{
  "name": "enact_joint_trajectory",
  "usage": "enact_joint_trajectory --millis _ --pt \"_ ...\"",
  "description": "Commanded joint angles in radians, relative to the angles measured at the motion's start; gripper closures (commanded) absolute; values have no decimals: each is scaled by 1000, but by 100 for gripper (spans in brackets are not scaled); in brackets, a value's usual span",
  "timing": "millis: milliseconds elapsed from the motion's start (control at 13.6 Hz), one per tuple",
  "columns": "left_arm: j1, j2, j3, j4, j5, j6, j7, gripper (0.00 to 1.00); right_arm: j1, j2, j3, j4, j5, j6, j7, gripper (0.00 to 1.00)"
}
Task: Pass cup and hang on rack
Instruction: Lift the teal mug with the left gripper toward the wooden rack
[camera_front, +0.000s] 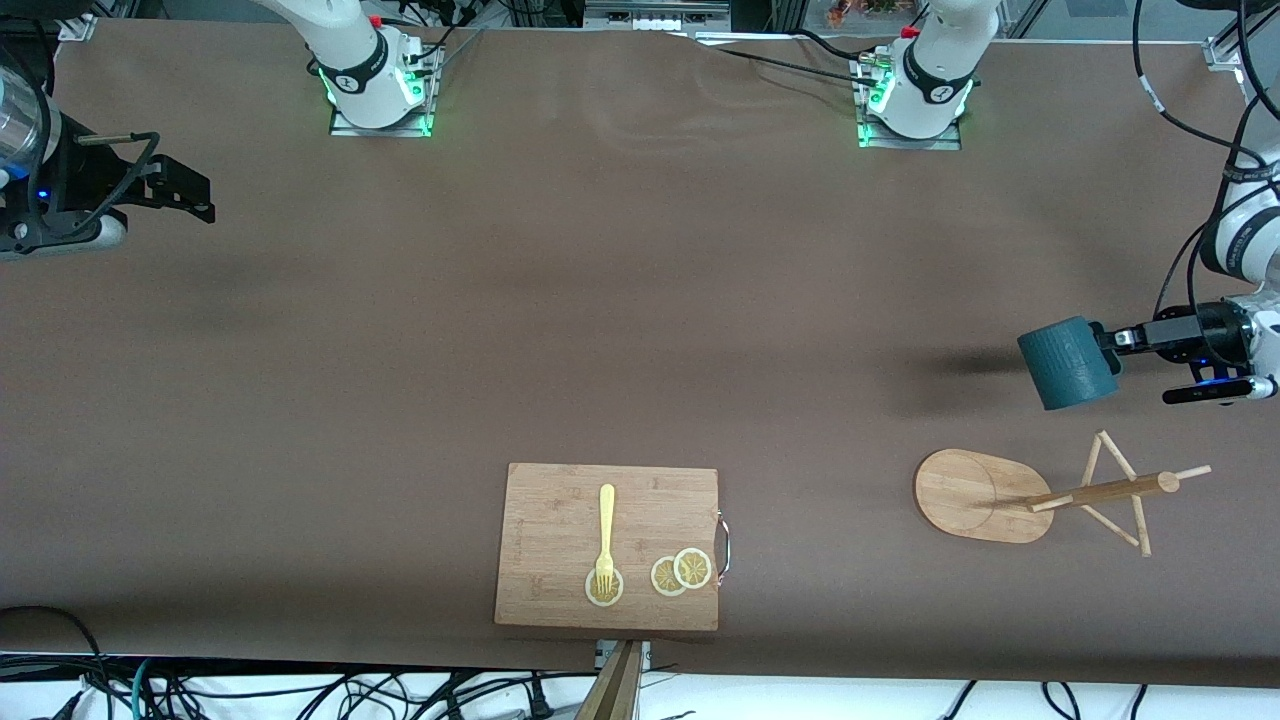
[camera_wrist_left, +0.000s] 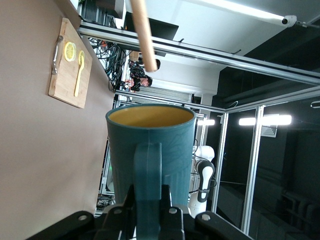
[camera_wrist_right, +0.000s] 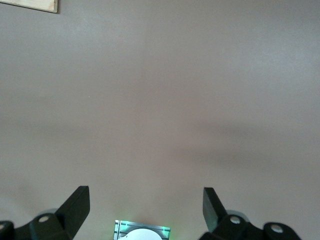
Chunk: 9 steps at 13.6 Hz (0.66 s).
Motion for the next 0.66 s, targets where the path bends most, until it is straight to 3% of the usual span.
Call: enact_joint_trajectory --millis 0,590 --pt "2 42 -2 71 -52 -24 -126 96 5 8 -4 24 -11 -20 -12 0" --pt "0 116 -1 166 -80 34 -242 97 5 10 -4 24 -11 -22 -12 0"
